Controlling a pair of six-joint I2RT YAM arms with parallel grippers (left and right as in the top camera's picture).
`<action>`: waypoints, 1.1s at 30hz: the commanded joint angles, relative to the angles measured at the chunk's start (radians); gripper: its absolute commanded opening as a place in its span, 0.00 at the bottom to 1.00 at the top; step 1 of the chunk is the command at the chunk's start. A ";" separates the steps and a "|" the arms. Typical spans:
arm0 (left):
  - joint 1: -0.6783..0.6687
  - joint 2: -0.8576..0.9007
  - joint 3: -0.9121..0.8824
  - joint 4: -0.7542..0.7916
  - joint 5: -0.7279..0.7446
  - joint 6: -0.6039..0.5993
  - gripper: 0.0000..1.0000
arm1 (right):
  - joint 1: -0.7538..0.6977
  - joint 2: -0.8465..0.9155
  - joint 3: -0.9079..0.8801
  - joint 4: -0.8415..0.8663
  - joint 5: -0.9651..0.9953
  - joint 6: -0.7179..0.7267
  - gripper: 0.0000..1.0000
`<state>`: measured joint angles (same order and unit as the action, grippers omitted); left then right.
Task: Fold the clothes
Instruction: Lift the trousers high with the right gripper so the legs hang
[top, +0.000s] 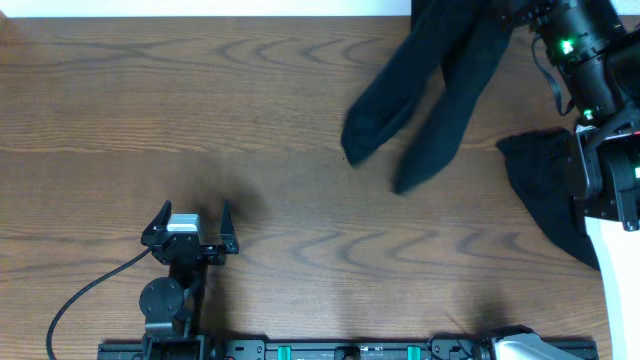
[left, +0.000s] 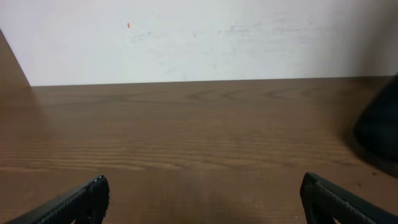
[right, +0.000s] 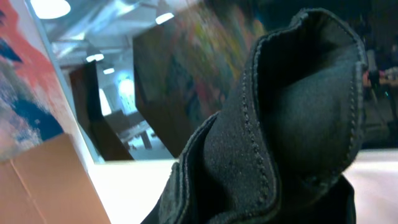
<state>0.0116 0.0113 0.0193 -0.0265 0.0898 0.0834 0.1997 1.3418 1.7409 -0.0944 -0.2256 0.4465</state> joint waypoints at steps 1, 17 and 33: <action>0.005 -0.001 -0.015 -0.034 0.004 0.010 0.98 | 0.006 -0.035 0.052 0.059 0.019 0.054 0.01; 0.005 -0.001 -0.015 -0.033 0.035 -0.004 0.98 | 0.016 0.039 0.052 0.103 -0.040 0.193 0.02; 0.005 -0.001 -0.015 0.028 0.463 -0.254 0.98 | 0.089 0.136 0.052 0.175 -0.034 0.226 0.02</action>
<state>0.0124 0.0113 0.0193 0.0071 0.3477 -0.1383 0.2760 1.4990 1.7504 0.0368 -0.2668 0.6403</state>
